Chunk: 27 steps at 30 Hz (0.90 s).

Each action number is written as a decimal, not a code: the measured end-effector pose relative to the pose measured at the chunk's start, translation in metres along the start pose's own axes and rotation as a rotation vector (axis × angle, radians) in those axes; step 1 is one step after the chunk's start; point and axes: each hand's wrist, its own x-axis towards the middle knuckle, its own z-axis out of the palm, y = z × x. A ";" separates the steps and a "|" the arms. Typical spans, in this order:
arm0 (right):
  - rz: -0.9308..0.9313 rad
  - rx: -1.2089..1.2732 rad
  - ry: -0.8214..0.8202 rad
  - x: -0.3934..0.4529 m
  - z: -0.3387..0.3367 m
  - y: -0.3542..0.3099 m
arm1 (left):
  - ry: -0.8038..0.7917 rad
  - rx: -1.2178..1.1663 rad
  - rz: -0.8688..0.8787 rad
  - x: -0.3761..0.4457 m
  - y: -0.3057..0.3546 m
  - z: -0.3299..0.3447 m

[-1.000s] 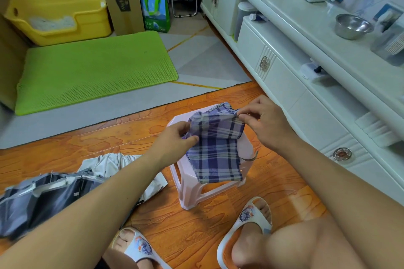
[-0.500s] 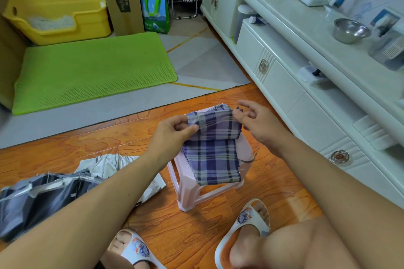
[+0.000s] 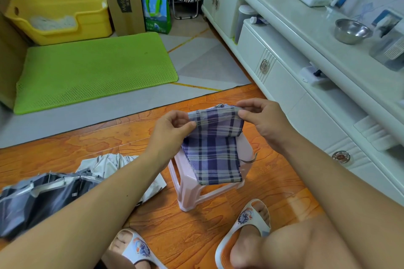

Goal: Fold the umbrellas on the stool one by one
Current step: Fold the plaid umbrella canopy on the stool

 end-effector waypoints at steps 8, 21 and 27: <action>-0.002 0.028 -0.014 -0.002 0.001 -0.004 | -0.029 0.107 0.166 -0.001 0.003 0.004; 0.091 0.187 -0.049 -0.002 0.004 -0.004 | -0.081 0.220 0.143 -0.015 0.007 0.013; 0.137 0.288 -0.059 -0.002 0.006 -0.006 | -0.155 0.207 0.073 -0.009 0.003 0.012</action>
